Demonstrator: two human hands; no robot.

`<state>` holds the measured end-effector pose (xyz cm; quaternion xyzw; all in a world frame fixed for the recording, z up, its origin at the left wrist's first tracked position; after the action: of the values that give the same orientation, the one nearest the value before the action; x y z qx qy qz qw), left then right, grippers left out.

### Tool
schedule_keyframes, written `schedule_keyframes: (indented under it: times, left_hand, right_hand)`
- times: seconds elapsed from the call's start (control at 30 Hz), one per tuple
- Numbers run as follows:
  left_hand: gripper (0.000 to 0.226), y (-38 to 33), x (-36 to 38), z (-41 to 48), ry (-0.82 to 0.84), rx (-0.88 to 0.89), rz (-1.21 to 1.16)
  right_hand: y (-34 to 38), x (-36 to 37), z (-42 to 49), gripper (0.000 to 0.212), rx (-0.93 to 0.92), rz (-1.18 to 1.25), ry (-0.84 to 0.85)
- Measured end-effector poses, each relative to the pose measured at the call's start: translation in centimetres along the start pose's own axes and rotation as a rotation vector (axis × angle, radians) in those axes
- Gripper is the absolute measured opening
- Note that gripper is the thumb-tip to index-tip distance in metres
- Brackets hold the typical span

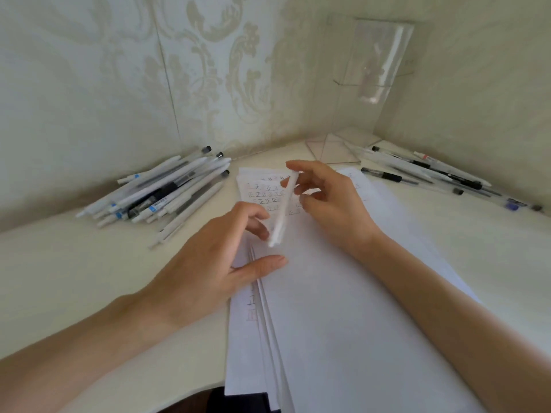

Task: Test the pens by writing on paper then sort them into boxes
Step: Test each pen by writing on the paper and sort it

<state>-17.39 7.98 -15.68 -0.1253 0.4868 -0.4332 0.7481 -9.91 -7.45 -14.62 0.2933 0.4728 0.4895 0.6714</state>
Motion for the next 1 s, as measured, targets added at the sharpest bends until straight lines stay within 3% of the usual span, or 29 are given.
schedule_keyframes:
  times: [0.07,0.13,0.3,0.53,0.67,0.77,0.83,1.0]
  left_hand:
    - [0.058,0.1,0.0,0.2,-0.002,-0.018,-0.014]
    - [0.057,-0.4,0.1,0.3,0.008,0.083,0.040]
    - [0.052,-0.5,0.4,0.4,0.027,0.217,0.103]
    - [0.047,0.4,0.8,0.4,0.095,0.088,-0.045]
    - [0.040,0.1,0.1,0.6,0.056,-0.009,-0.109]
    - [0.025,0.7,-1.2,0.9,-0.105,-0.142,-0.241]
    - [0.007,1.5,-2.4,1.2,-0.273,-0.159,-0.201]
    - [0.016,3.5,-8.6,2.4,-0.629,-0.046,0.305]
  right_hand:
    - [0.3,0.2,-0.1,0.040,0.051,0.151,0.038]
    - [0.2,0.2,-0.3,0.031,0.084,0.237,0.050]
    - [0.4,1.1,-0.5,0.021,0.041,0.157,0.095]
    - [0.9,1.1,-0.7,0.022,-0.005,0.132,0.086]
    - [0.6,1.3,-0.6,0.035,0.032,0.173,0.103]
    - [0.5,1.2,-0.6,0.048,0.021,0.158,0.091]
    - [0.5,1.0,-0.7,0.048,0.020,0.151,0.084]
    - [0.1,0.9,-0.7,0.039,0.036,0.138,0.069]
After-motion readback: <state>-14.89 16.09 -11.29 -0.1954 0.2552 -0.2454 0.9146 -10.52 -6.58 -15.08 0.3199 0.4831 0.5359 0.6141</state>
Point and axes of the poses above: each hand's wrist, its own z-axis towards the middle knuckle, its own x-axis out of the palm, y = z × x, the point moved 6 cm from there along z, towards the middle knuckle, and after that the axes turned 10 degrees about -y, right-handed, at the moved point
